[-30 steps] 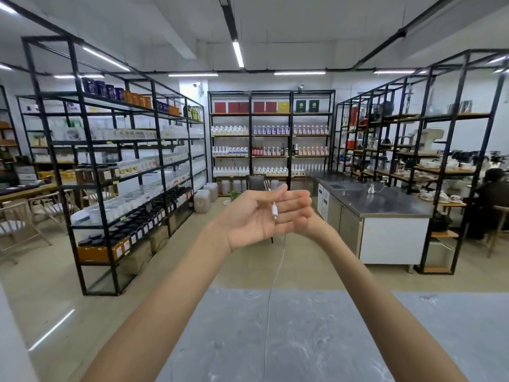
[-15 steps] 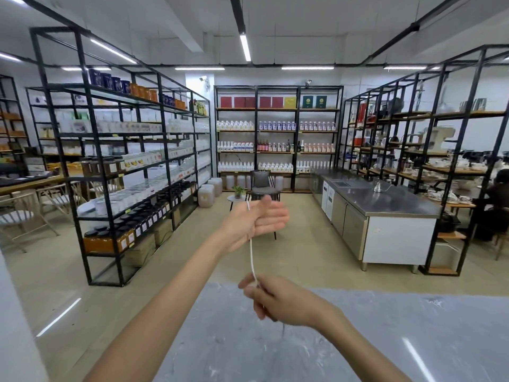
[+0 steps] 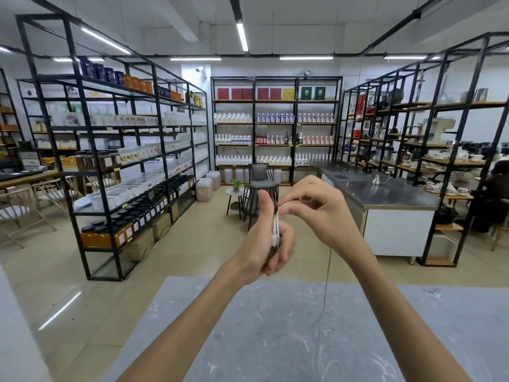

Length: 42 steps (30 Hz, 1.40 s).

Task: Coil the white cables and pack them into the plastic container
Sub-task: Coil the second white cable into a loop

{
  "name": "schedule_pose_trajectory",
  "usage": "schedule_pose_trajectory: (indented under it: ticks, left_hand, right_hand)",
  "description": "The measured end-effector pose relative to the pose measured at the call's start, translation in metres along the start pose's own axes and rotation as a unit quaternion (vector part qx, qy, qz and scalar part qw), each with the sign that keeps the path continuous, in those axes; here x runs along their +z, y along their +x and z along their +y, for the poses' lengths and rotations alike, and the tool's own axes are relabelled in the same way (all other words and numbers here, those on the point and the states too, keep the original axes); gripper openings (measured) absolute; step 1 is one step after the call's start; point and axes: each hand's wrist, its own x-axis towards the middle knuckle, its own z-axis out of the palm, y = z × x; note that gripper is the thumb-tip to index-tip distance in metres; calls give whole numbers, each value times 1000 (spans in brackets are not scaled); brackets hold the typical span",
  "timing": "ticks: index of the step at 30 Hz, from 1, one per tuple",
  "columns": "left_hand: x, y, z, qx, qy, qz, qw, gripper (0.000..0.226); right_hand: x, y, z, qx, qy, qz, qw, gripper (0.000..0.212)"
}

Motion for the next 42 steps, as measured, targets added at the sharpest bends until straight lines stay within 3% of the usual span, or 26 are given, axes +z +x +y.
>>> schedule_pose_trajectory:
  ticks: [4, 7, 10, 14, 18, 22, 24, 28, 34, 39, 42]
  left_hand:
    - [-2, 0, 11, -25, 22, -6, 999, 87]
    - [-9, -2, 17, -44, 67, -14, 997, 56]
    - [-21, -8, 17, -91, -13, -65, 994, 34]
    - [-27, -13, 12, -95, -111, -87, 985, 36]
    - [-22, -16, 15, -104, -59, -139, 983, 30]
    - [-17, -15, 23, -117, -94, -162, 975, 25]
    - [-21, -15, 24, -117, -117, -150, 975, 26]
    - [-24, -21, 19, -114, -90, -179, 973, 30]
    - [-33, -20, 23, -103, -140, -169, 970, 40]
    - [-35, -13, 29, -109, -157, -145, 971, 50]
    - [-32, -10, 31, -124, -131, -114, 977, 53]
  right_hand:
    - [12, -1, 17, 139, 74, -3, 987, 13]
    - [32, -15, 27, 207, 81, 0, 975, 21]
    - [32, -21, 33, 197, 68, 54, 977, 15]
    - [17, -12, 32, 166, 65, 57, 982, 4]
    - [15, -5, 26, 141, 86, -17, 986, 7]
    - [21, -14, 23, 238, 163, -151, 946, 20]
    - [22, -18, 25, 274, 166, -168, 932, 28]
    - [20, -17, 20, 227, 147, -181, 946, 31]
    - [16, -2, 10, 55, -71, -160, 983, 9]
    - [15, 5, 9, -44, -165, -159, 972, 22]
    - [10, 8, 5, -59, -219, -152, 962, 16]
